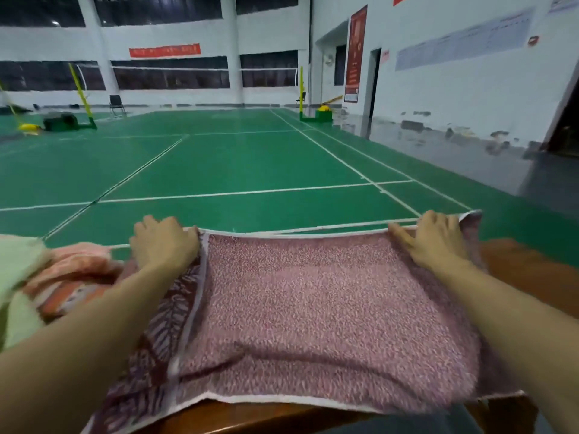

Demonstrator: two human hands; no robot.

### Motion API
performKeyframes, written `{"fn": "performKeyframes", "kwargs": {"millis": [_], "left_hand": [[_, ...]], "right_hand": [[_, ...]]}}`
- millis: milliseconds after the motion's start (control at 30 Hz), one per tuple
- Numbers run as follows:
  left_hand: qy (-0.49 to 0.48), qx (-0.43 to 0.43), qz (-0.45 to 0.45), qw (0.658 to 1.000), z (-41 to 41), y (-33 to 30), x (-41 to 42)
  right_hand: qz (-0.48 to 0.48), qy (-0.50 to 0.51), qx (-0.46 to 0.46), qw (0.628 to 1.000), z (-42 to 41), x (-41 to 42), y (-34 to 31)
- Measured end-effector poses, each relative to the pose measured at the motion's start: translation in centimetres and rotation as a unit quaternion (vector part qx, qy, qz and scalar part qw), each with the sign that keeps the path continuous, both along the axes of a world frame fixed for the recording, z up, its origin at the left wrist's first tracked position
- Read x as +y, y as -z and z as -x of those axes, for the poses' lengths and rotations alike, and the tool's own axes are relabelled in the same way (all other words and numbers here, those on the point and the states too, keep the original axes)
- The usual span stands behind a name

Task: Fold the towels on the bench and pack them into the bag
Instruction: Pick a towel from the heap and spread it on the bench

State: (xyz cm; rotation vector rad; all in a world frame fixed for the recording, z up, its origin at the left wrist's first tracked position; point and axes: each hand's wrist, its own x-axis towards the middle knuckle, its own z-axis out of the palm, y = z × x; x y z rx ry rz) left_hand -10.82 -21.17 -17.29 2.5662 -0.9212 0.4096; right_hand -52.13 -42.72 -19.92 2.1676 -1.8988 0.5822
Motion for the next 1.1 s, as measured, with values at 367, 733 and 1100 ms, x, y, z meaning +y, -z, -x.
{"fn": "performKeyframes", "kwargs": {"millis": [367, 733, 1100], "left_hand": [[0.110, -0.068, 0.048, 0.990, 2.0, 6.2, 0.1], [0.287, 0.028, -0.148, 0.946, 10.2, 5.5, 8.3], [0.227, 0.135, -0.267, 0.927, 14.7, 6.1, 13.4]], "right_hand": [[0.051, -0.061, 0.038, 0.996, -1.6, -1.1, 4.0], [-0.152, -0.102, 0.031, 0.983, 1.4, 8.1, 2.8], [-0.255, -0.118, 0.086, 0.956, 5.6, 10.5, 3.8]]}}
